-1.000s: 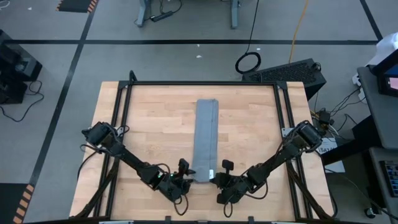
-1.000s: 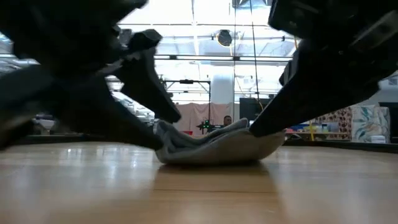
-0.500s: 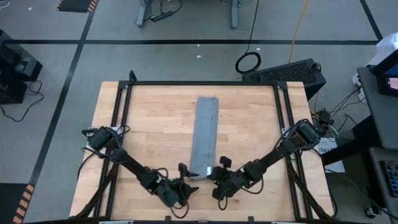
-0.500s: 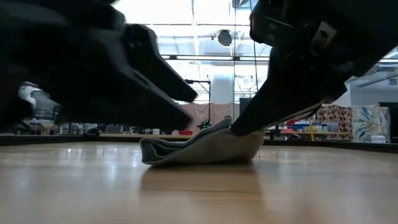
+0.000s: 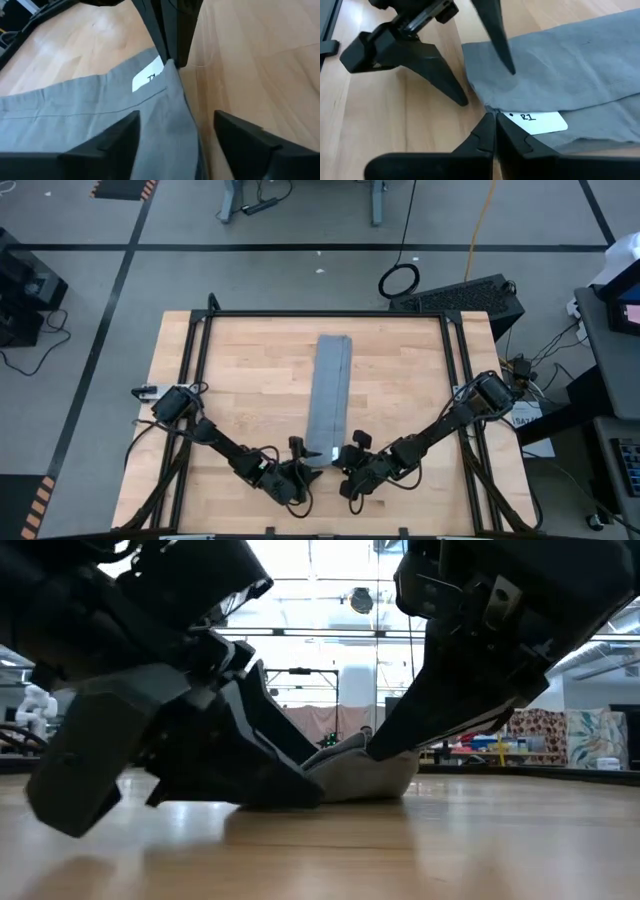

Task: Roll towel
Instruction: Roll the gray towel on the table

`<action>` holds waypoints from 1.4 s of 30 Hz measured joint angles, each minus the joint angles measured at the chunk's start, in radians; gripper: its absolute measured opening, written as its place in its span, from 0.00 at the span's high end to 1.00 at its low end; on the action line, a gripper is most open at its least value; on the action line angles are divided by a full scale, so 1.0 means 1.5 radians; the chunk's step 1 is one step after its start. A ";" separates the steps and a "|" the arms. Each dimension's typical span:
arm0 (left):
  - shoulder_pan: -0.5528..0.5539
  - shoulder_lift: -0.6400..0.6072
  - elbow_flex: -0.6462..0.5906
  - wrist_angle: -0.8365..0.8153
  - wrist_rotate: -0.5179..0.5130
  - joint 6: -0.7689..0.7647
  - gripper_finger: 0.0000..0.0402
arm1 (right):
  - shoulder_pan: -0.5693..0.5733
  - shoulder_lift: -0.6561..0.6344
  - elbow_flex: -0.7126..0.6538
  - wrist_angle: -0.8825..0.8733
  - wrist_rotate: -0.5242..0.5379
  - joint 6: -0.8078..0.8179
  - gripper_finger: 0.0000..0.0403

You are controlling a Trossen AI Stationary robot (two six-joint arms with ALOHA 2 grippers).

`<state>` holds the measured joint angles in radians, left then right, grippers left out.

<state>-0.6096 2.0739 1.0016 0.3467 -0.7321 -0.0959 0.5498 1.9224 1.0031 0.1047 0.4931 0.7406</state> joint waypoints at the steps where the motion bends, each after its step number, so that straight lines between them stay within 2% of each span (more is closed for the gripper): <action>1: 0.001 0.000 0.000 0.000 0.004 0.000 0.43 | -0.001 0.000 0.000 0.001 0.001 0.000 1.00; 8: 0.013 0.000 0.000 0.001 0.015 0.009 0.91 | -0.004 0.000 0.000 0.017 0.001 -0.014 1.00; 10: 0.017 0.000 0.000 0.001 0.023 0.016 0.96 | -0.003 0.000 0.000 0.018 0.000 -0.019 1.00; 15: 0.027 -0.012 0.000 0.002 0.088 0.011 0.97 | 0.010 0.000 0.000 0.023 -0.010 -0.069 0.95; 20: 0.030 -0.046 0.000 -0.031 0.107 -0.021 0.97 | 0.064 0.000 0.000 0.022 -0.004 -0.150 0.77; 23: 0.033 -0.067 -0.001 -0.066 0.109 -0.039 0.97 | 0.113 0.000 0.000 0.015 0.063 -0.174 0.64; 28: 0.046 -0.083 0.000 -0.080 0.137 -0.058 0.98 | 0.191 0.016 0.002 0.015 0.272 -0.223 0.44; 30: 0.050 -0.084 0.000 -0.076 0.148 -0.058 0.98 | 0.203 0.045 0.001 0.031 0.328 -0.254 0.38; 35: 0.063 -0.085 0.000 -0.069 0.175 -0.068 0.98 | 0.184 0.123 0.001 0.153 0.385 -0.356 0.26; 39: 0.067 -0.085 0.000 -0.068 0.183 -0.071 0.98 | 0.165 0.153 0.003 0.242 0.412 -0.439 0.24; 42: 0.066 -0.085 0.000 -0.070 0.192 -0.072 0.98 | 0.157 0.156 0.003 0.259 0.422 -0.470 0.25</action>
<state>-0.5106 1.9469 1.0012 0.2417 -0.4444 -0.2047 0.7852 2.1568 1.0078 0.4927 1.1256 0.0355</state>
